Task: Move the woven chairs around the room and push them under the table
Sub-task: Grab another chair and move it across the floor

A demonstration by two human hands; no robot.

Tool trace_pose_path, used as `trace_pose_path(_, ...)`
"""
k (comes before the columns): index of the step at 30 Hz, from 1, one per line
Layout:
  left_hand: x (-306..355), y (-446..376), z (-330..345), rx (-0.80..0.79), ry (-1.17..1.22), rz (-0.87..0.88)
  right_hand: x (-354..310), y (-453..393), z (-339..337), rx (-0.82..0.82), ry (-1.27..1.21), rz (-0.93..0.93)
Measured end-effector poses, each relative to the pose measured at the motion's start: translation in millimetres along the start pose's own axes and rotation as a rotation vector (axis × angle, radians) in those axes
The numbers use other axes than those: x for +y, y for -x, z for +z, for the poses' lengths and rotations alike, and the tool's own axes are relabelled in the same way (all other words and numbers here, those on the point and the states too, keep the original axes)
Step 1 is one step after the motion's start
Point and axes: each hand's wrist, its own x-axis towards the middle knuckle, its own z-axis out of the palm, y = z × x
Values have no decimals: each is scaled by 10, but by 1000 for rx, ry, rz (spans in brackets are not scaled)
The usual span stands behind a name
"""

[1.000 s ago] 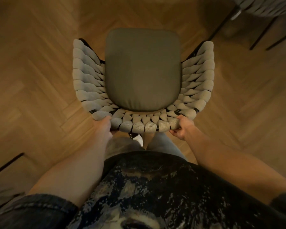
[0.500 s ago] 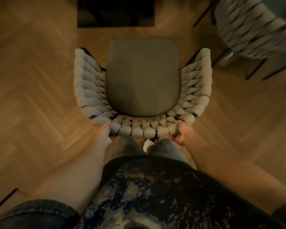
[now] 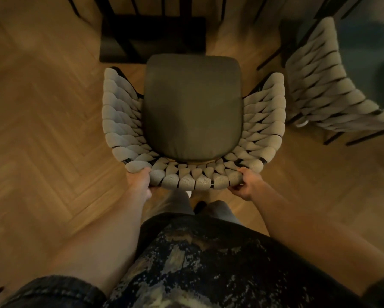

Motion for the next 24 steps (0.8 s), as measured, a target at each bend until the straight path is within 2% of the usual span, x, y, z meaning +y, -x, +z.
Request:
trace_pose_path(9, 764, -303, 707, -13, -34, -65, -998, -149, 398, -15, -37, 6)
trace_pose_path(24, 1350, -542, 1490, -11, -79, -21, -1993, -325, 649, -47, 18, -48)
